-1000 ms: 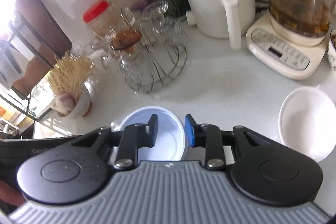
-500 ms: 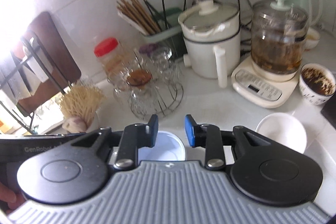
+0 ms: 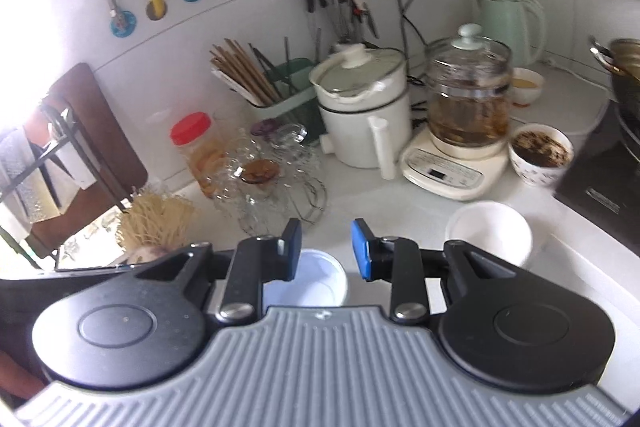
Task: Organize plates and bowls
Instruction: 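Move both grippers to the rim of the plain white bowl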
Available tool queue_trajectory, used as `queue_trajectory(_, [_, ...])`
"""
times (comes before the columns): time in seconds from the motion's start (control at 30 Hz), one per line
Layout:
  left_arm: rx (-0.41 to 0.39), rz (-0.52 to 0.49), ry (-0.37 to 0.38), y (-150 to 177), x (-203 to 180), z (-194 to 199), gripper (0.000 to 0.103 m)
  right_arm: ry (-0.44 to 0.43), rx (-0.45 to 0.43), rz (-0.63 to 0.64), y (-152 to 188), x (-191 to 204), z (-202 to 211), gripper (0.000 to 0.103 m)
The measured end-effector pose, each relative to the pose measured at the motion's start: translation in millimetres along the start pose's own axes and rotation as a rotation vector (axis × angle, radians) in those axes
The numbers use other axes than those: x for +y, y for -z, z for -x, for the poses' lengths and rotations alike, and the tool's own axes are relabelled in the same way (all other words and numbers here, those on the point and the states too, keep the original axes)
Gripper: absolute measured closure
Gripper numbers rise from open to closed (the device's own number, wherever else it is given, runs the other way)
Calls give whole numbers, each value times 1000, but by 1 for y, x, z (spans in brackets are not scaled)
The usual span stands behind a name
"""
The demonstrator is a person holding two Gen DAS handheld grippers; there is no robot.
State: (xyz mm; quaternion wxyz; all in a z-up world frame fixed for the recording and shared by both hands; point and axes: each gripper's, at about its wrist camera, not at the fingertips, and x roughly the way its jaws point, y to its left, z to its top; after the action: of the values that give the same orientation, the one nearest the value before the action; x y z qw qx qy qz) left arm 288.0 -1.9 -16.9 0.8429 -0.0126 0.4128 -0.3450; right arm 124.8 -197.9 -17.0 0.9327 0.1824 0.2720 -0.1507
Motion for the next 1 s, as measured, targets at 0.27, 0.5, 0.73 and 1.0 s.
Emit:
queue_trajectory(0.27, [12,-23,28,6,-20,-10,61,63,-6,-66,7,-26,3,71])
queue_trajectory(0.5, [41,-18,37,-13,-41,-56,61,104,-3,-98,-8,-76,-23,71])
queue_trajectory(0.73, [90,-10,44,-38,-73,-124,61,154,24,-145,-27,-142,-53,71])
queue_trajectory(1.0, [184,-16,44,-51,-106,-205,52,194,138,-208,-35,-210,-99,71])
